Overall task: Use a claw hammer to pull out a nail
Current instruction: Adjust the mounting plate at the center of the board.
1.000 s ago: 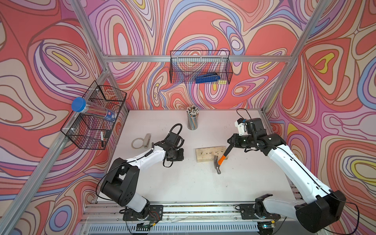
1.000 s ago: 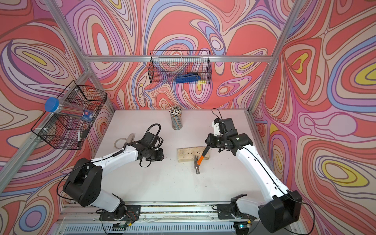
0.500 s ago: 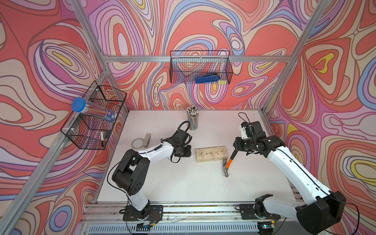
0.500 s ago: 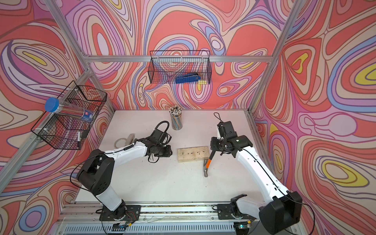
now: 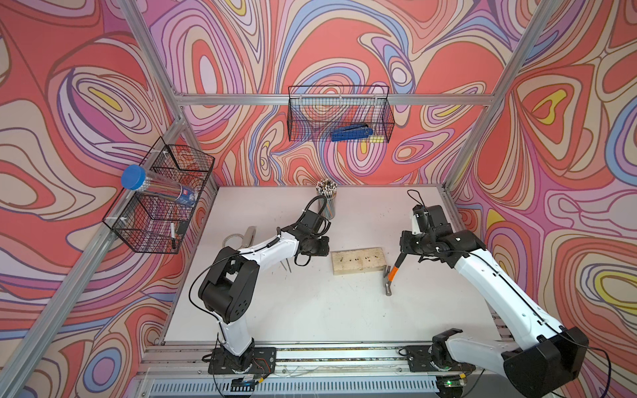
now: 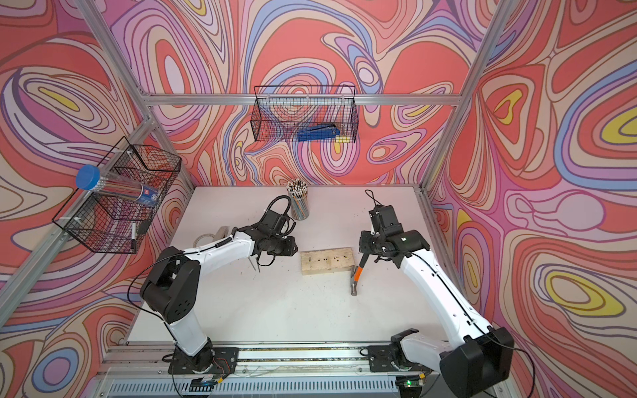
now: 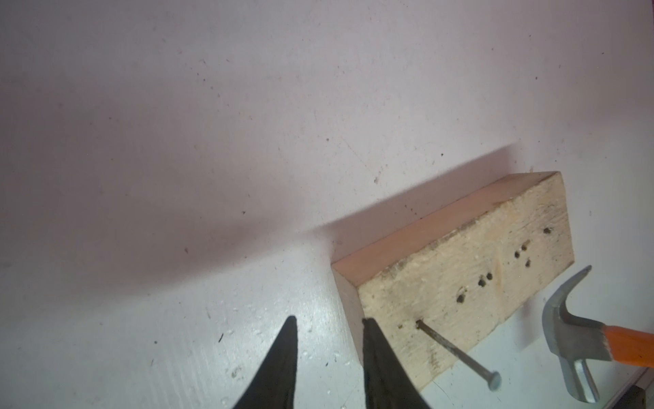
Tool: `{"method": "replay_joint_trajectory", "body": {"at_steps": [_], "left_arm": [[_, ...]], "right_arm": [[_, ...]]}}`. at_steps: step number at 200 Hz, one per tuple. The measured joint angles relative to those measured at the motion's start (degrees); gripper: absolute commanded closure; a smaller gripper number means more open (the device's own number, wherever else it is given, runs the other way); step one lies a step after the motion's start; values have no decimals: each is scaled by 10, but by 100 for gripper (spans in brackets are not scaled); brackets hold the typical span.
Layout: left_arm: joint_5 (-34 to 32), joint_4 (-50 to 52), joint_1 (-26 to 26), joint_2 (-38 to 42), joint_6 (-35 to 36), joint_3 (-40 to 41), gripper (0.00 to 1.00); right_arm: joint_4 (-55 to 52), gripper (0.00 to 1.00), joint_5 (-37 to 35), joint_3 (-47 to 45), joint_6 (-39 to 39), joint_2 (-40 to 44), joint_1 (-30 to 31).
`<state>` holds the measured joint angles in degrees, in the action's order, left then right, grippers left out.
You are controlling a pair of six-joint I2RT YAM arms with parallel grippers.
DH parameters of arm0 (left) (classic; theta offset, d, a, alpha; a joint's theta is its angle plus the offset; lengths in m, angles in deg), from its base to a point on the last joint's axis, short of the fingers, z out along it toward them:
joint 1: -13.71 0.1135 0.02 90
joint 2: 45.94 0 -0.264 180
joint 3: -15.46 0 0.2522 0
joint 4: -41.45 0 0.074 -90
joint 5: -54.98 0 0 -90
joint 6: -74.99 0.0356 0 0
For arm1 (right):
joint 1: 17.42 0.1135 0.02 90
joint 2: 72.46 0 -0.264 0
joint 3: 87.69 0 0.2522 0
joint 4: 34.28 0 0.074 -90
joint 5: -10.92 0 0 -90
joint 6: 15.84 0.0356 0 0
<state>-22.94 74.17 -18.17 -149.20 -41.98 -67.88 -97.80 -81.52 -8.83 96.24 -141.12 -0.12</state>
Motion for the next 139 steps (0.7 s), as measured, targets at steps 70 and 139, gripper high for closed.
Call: {"method": "replay_joint_trajectory", "body": {"at_steps": [70,139], "left_arm": [[15,14,0,-81,22,-69,69],[43,17,-9,-90,32,-50,74]], "right_arm": [[24,100,-13,-2,6,-3,0],[73,100,-20,-2,8,-45,0]]}}
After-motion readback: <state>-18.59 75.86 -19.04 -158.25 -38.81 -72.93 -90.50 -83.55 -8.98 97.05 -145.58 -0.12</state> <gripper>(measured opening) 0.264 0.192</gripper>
